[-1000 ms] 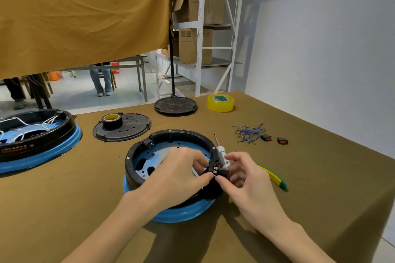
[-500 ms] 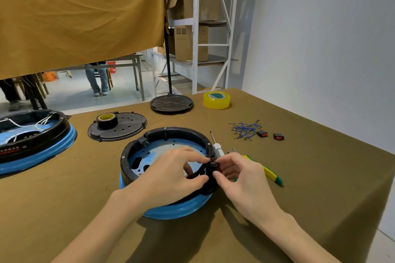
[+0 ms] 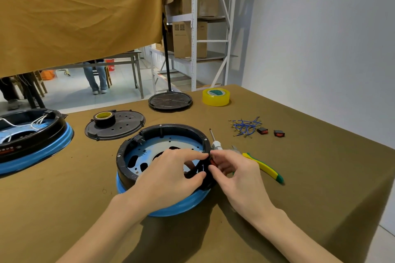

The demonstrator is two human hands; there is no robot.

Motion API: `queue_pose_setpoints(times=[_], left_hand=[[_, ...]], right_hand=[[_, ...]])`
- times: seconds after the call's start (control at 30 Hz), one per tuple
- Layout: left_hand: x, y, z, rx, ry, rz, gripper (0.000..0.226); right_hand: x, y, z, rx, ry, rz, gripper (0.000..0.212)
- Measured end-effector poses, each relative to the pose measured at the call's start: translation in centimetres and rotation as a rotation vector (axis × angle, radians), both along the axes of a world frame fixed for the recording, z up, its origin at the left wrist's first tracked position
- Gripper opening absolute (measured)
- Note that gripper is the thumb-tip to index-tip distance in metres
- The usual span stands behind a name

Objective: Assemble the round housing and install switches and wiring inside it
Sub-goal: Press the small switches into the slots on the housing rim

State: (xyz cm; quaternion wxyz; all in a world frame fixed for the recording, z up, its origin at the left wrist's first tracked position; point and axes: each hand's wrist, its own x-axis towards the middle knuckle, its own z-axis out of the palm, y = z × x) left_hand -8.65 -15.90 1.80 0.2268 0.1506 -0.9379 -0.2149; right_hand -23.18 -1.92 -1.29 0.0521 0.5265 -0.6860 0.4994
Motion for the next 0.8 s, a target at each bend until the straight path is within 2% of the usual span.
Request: queue_pose_setpoints(times=[0.13, 0.3, 0.53, 0.63, 0.8], left_hand=[[0.0, -0.3, 0.1, 0.056, -0.018, -0.015, 0.047], [-0.1, -0.3, 0.1, 0.023, -0.023, -0.049, 0.045], [-1.1, -0.2, 0.5, 0.145, -0.056, 0.14, 0.034], [-1.8, -0.3, 1.1, 0.126, -0.093, 0.135, 0.034], [-1.2, 0.6, 0.7, -0.016, -0.09, 0.13, 0.034]], right_hand=[[-0.3, -0.2, 0.1, 0.007, -0.031, 0.014, 0.021], [-0.6, -0.4, 0.2, -0.041, -0.03, 0.033, 0.019], [-1.2, -0.2, -0.1, 0.003, -0.148, 0.093, 0.031], [-1.3, -0.3, -0.2, -0.007, -0.194, 0.097, 0.03], [-1.2, -0.5, -0.4, -0.059, -0.133, 0.089, 0.027]])
